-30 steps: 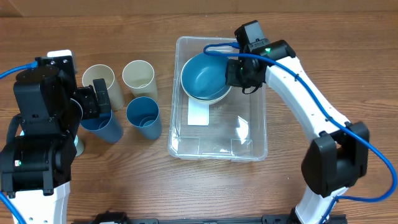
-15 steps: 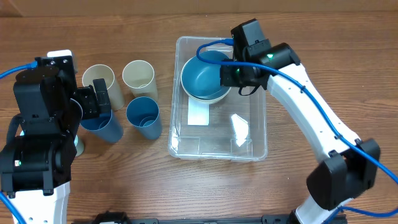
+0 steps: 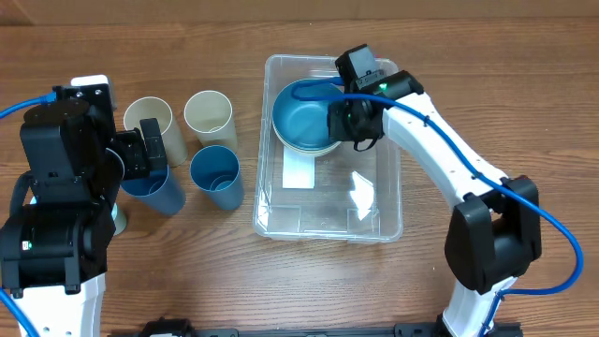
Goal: Pack container
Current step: 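Open the right gripper and raise it away from the container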
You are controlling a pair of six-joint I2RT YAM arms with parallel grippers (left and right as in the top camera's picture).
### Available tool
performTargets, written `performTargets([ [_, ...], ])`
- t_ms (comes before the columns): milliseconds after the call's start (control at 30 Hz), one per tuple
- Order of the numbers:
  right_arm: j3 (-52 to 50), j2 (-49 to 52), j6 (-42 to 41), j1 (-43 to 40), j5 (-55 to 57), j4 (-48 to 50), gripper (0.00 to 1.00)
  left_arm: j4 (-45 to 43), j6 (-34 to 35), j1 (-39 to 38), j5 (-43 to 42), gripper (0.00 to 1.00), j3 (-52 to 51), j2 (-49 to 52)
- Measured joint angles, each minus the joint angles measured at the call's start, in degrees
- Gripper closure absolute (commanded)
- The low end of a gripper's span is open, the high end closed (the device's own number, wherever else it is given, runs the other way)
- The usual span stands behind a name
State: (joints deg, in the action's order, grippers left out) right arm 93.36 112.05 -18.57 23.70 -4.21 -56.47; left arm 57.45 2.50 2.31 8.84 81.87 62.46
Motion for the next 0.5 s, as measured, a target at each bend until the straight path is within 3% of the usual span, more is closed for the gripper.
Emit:
performTargets([
  [133,0.2,-1.3,1.0,0.0,1.1,-0.7,0.96,0.0,0.0,0.0,0.0,0.00,0.0,0.0],
  [200,2.1,-3.7,1.3,-0.1,2.1,-3.7,0.85,0.0,0.0,0.0,0.0,0.00,0.0,0.0],
  [300,6.3,-9.7,1.8,-1.4,2.8,-6.3,0.78,0.0,0.0,0.0,0.0,0.00,0.0,0.0],
  [500,11.9,-25.0,-1.0,-15.1,3.4,-7.6,0.74,0.0,0.0,0.0,0.0,0.00,0.0,0.0],
])
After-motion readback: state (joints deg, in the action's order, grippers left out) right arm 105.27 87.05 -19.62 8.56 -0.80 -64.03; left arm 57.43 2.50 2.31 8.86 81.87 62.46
